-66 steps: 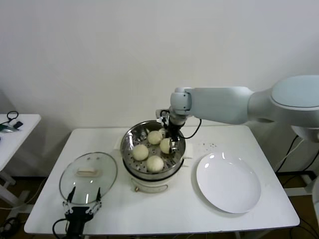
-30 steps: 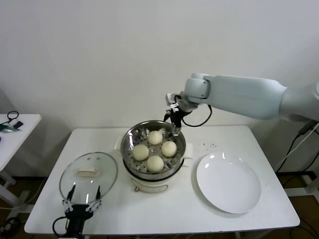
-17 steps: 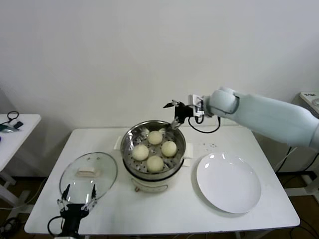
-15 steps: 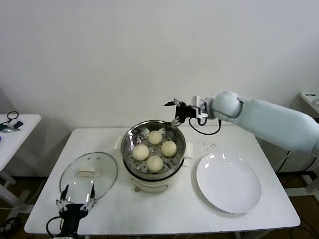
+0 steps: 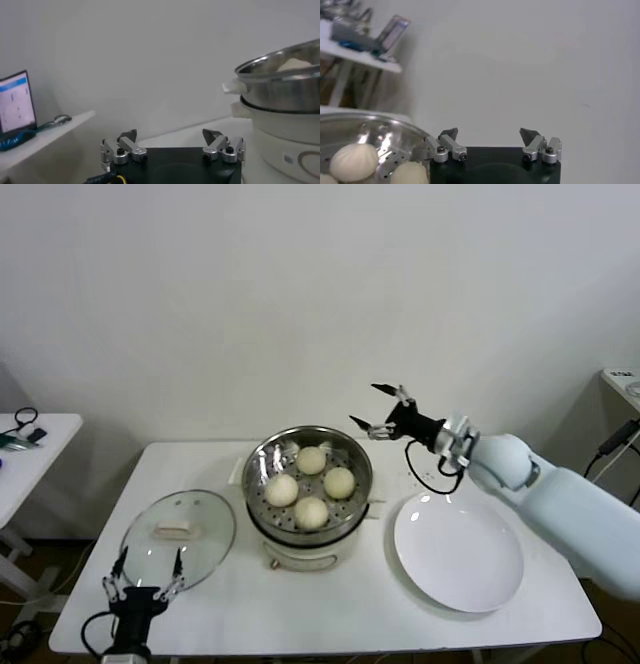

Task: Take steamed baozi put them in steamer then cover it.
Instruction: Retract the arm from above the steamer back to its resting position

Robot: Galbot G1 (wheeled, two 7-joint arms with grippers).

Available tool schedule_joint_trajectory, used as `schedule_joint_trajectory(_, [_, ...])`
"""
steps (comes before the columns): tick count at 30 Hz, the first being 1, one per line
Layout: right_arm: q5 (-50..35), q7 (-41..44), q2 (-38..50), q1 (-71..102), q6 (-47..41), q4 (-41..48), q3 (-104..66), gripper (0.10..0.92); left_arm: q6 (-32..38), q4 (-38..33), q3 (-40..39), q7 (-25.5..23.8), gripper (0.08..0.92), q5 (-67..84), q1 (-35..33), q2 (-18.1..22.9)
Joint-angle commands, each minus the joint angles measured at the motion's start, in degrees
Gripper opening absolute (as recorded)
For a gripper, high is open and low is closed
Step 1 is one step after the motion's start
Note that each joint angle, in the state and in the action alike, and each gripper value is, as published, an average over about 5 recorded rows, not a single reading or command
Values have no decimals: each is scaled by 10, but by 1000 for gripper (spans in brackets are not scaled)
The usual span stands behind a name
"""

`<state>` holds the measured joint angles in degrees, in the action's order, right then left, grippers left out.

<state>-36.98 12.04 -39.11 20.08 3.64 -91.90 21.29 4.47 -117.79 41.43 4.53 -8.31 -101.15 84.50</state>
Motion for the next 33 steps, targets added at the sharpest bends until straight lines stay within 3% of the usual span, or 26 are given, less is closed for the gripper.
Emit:
schedule_joint_trajectory(1, [31,-54,-67,381,-4,-78,-376,823,-11,-9,14,-10,823,-240,10,-18])
schedule_joint_trajectory(8, [55,-52,-169,490,-28,-112,-491,823,-39,5,10,-7,823,-502,32,-32])
schedule_joint_trajectory(15, [68,-34,-198,549,-26,-109,-546,823,-38,55,1,-10,823,-690,83,-49])
schedule_joint_trajectory(27, [96,-17,-221,572,-23,-79,-565,823,-2,221,5,16,823,-837,192,-35])
schedule_joint_trajectory(33, [110,-10,-230,571,-21,-63,-564,823,-4,277,3,24,823,-841,238,-35])
